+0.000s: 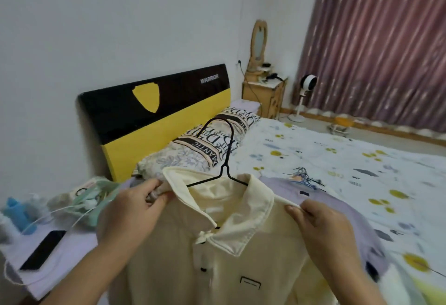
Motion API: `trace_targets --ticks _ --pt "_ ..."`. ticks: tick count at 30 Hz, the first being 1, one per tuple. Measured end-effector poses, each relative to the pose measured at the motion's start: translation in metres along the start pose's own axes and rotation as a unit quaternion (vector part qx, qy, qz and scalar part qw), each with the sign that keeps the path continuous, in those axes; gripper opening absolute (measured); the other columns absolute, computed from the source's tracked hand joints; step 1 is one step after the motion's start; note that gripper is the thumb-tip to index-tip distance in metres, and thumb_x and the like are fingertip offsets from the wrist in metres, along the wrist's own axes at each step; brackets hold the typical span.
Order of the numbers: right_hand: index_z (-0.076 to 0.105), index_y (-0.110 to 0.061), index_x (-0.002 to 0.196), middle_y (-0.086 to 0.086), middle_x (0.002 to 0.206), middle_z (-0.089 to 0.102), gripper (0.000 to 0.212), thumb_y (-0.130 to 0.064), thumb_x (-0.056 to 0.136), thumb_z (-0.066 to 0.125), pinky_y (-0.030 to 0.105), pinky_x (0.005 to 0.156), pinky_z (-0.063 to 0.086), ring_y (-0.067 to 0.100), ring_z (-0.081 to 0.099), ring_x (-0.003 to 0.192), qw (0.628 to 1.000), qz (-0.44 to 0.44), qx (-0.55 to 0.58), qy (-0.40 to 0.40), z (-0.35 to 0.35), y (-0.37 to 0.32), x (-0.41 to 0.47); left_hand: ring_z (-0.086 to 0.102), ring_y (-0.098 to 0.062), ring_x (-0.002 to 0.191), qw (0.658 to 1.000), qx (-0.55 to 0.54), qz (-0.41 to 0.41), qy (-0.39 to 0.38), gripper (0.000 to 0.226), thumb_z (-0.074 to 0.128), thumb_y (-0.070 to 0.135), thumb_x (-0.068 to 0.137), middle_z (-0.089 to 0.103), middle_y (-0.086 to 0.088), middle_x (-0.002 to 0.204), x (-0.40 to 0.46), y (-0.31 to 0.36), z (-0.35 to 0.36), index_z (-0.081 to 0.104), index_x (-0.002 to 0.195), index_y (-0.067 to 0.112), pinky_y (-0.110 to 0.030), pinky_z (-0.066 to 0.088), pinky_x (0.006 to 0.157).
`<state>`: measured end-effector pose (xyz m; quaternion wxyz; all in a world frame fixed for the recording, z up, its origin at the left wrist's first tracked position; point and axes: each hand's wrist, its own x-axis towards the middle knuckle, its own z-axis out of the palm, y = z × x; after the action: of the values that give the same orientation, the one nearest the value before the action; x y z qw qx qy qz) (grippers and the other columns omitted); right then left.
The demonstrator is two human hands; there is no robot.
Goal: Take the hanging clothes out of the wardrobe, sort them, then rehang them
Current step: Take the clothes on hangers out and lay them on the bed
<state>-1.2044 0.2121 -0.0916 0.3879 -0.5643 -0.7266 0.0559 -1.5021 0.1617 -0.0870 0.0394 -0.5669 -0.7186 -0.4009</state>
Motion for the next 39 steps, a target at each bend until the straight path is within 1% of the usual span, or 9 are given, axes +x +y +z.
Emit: trace_targets --ticks 2,7,10,15,22,27,30,35,39 --pt "0.023 -0.023 0.047 -0.006 0.040 0.023 0.059 -0.023 0.078 0.074 0.030 0.044 0.022 0.017 0.030 0.044 0.999 0.034 -0.022 0.009 -0.017 0.033 0.004 0.054 -0.029 0.058 0.999 -0.012 0.012 -0.027 0.018 0.063 0.048 0.074 0.048 0.005 0.053 0.007 0.027 0.033 0.047 0.067 0.042 -0.039 0.049 0.053" --pt "0.034 -0.021 0.049 -0.008 0.043 0.031 0.049 -0.026 0.080 0.071 0.033 0.049 0.028 0.020 0.037 0.051 0.993 0.104 -0.055 0.031 -0.051 0.105 0.013 0.056 -0.026 0.059 0.995 -0.048 0.028 -0.084 0.022 0.070 0.035 0.077 0.053 0.004 0.053 0.019 0.087 0.109 0.048 0.078 0.034 -0.037 0.049 0.055" --pt "0.030 -0.022 0.049 -0.007 0.042 0.030 0.051 -0.026 0.081 0.070 0.024 0.047 0.026 0.012 0.033 0.047 0.988 0.131 -0.072 0.030 -0.064 0.141 0.017 0.052 -0.024 0.056 0.987 -0.084 0.024 -0.132 0.024 0.072 0.030 0.076 0.050 0.004 0.050 0.025 0.116 0.149 0.049 0.070 0.036 -0.033 0.041 0.053" --pt "0.027 -0.022 0.047 -0.005 0.041 0.028 0.055 -0.027 0.083 0.069 0.027 0.047 0.022 0.009 0.030 0.046 0.976 0.197 -0.093 0.014 -0.066 0.192 0.041 0.047 -0.020 0.054 0.970 -0.130 0.022 -0.204 0.039 0.072 0.022 0.078 0.043 0.005 0.047 0.052 0.148 0.214 0.045 0.051 0.031 -0.030 0.029 0.050" --pt "0.045 -0.011 0.055 0.000 0.049 0.043 0.042 -0.032 0.086 0.065 0.032 0.051 0.026 0.017 0.041 0.053 0.955 0.279 -0.096 0.005 -0.032 0.255 0.113 0.046 -0.009 0.055 0.951 -0.147 0.041 -0.268 0.036 0.066 0.023 0.083 0.047 0.004 0.051 0.124 0.172 0.312 0.043 0.057 0.031 -0.024 0.028 0.048" --pt "0.038 -0.014 0.055 -0.002 0.049 0.039 0.045 -0.034 0.089 0.060 0.029 0.048 0.021 0.014 0.037 0.050 0.940 0.324 -0.103 0.013 0.005 0.297 0.168 0.050 -0.020 0.059 0.943 -0.155 0.063 -0.289 0.021 0.065 0.017 0.083 0.050 0.004 0.054 0.179 0.174 0.396 0.054 0.067 0.015 -0.027 0.033 0.053" --pt "0.045 -0.018 0.063 -0.005 0.054 0.046 0.034 -0.033 0.091 0.058 0.031 0.052 0.027 0.017 0.046 0.059 0.930 0.352 -0.101 0.000 0.028 0.326 0.198 0.058 -0.030 0.068 0.940 -0.152 0.070 -0.298 0.014 0.065 0.017 0.084 0.060 -0.007 0.063 0.205 0.175 0.444 0.062 0.076 0.006 -0.036 0.041 0.061" --pt "0.058 -0.013 0.094 0.007 0.090 0.063 0.021 -0.017 0.098 0.038 0.035 0.071 0.038 0.029 0.055 0.089 0.926 0.319 -0.187 -0.081 0.069 0.381 0.238 0.061 -0.031 0.073 0.943 -0.142 0.068 -0.294 0.012 0.064 0.018 0.085 0.066 -0.012 0.072 0.232 0.171 0.517 0.065 0.085 0.006 -0.037 0.044 0.065" --pt "0.066 -0.009 0.084 0.009 0.085 0.063 0.010 -0.007 0.087 0.056 0.034 0.065 0.026 0.034 0.054 0.088 0.921 0.278 -0.254 -0.098 0.100 0.424 0.270 0.058 -0.030 0.067 0.946 -0.117 0.060 -0.297 0.012 0.066 0.019 0.084 0.061 -0.009 0.064 0.247 0.166 0.578 0.063 0.079 0.008 -0.035 0.040 0.060"
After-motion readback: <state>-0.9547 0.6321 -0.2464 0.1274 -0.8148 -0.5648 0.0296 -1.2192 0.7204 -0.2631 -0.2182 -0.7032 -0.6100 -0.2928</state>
